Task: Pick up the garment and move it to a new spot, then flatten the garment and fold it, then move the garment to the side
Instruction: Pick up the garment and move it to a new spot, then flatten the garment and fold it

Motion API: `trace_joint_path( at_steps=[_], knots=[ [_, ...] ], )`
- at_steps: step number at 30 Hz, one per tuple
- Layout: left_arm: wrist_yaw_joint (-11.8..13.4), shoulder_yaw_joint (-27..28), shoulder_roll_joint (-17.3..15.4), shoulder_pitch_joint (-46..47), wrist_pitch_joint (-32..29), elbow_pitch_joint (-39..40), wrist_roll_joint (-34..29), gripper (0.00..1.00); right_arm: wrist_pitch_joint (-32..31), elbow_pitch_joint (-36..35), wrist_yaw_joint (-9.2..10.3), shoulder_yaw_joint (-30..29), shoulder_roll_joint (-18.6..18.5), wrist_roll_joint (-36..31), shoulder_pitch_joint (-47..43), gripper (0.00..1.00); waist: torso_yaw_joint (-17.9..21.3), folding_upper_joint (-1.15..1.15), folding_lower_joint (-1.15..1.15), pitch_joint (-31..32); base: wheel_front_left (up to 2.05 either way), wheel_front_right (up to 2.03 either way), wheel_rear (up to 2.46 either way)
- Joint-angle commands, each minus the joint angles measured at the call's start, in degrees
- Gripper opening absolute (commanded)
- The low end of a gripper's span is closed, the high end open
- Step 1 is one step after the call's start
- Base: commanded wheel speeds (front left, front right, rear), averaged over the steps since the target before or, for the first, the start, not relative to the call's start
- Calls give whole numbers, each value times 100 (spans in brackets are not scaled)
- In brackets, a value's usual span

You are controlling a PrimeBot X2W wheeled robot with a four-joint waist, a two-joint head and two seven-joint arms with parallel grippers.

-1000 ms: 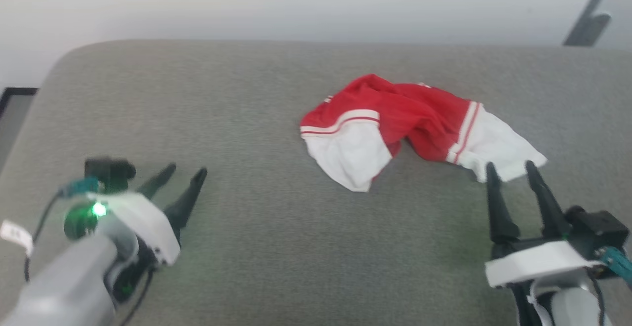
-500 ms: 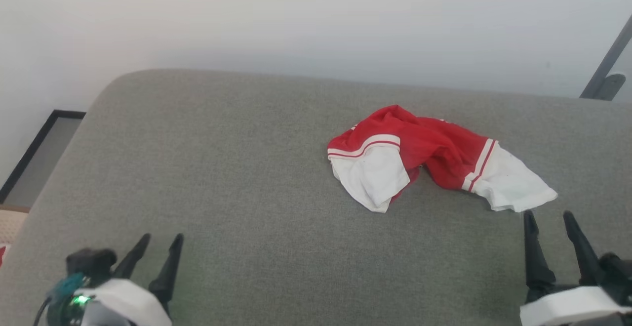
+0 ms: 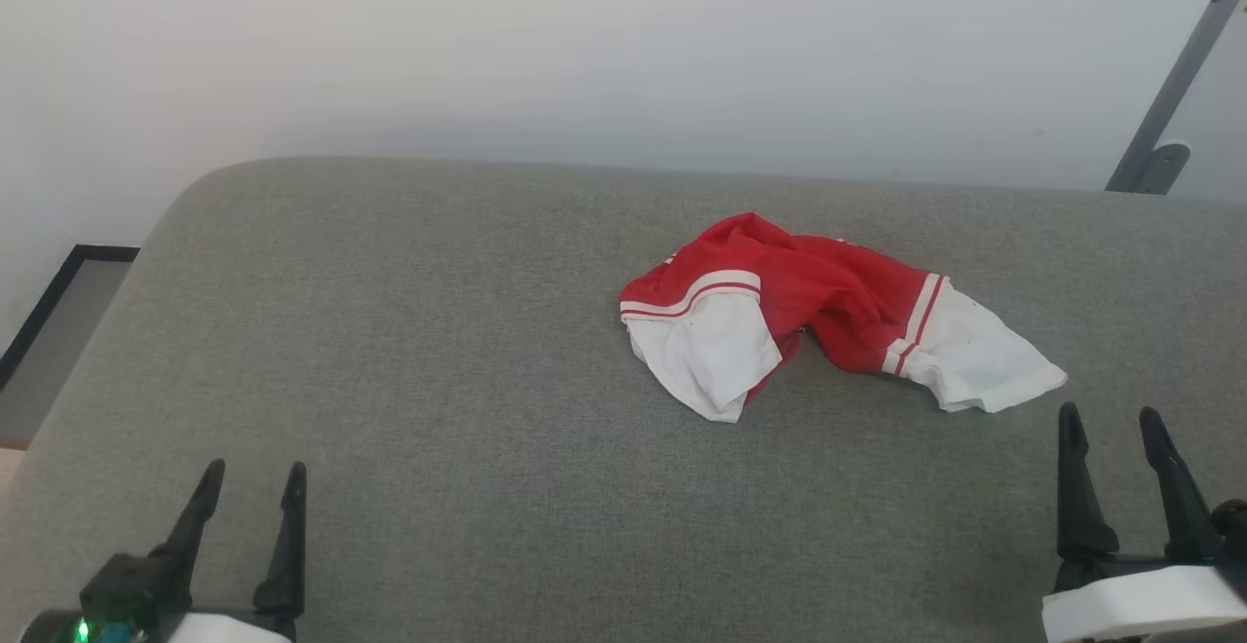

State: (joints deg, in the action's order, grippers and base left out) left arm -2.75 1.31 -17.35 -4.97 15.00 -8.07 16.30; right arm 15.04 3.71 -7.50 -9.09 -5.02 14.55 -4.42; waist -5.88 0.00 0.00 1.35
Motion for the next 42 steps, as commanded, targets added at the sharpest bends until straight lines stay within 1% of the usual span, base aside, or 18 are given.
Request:
trace_joint_path(
  at_steps=[1, 9, 14, 19, 24, 27, 29, 32, 34, 37, 42],
  knots=[
    [-74, 95, 108, -116, 25, 36, -132, 100, 20, -63, 2, 22, 52, 22, 49, 100, 20, 0, 0, 0, 0, 0, 0],
    [-306, 374, 472, -169, 26, -40, -376, 100, 20, -8, 2, 91, 98, 3, 110, 100, 83, 0, 0, -3, 0, 0, 0],
    [-405, 511, 608, -132, 25, -81, -485, 100, 20, 31, 2, 104, 109, -10, 120, 100, 95, 0, 0, -9, 0, 0, 0],
    [-442, 578, 684, -88, 25, -57, -546, 100, 20, 56, 2, 127, 94, -23, 143, 100, 88, 0, 0, -28, 0, 0, 0],
    [-466, 602, 803, -20, 25, 18, -616, 100, 20, 168, 2, 228, -31, -75, 289, 100, 69, 0, 0, -91, 0, 0, 0],
    [-464, 588, 888, 24, 26, 27, -626, 100, -29, 463, 2, 299, -223, -133, 499, 100, 62, 0, 0, -184, 0, 0, 0],
    [-468, 559, 965, 78, 25, 9, -621, 100, -271, 678, 2, 362, -437, -212, 824, 100, 61, 0, 0, -290, 0, 0, 0],
    [-473, 484, 1029, 155, 26, -42, -627, 100, -963, 981, 2, 502, -833, -417, 1361, 100, 64, 0, 0, -480, 0, 0, 0],
    [-473, 408, 1067, 238, 26, -63, -606, 100, -1478, 1142, 4, 573, -1060, -432, 1780, 100, 49, 0, 0, -607, 0, 0, 0],
    [-475, 302, 1115, 371, 26, -107, -575, 100, -2225, 1319, 5, 644, -1367, -212, 2375, 100, -5, 0, 0, -780, 0, 0, 0],
    [-476, 126, 1186, 634, 25, -177, -507, 100, -3610, 1631, 5, 1049, -1964, 330, 3152, 100, -144, 0, 0, -1109, 0, 0, 0]
  ],
)
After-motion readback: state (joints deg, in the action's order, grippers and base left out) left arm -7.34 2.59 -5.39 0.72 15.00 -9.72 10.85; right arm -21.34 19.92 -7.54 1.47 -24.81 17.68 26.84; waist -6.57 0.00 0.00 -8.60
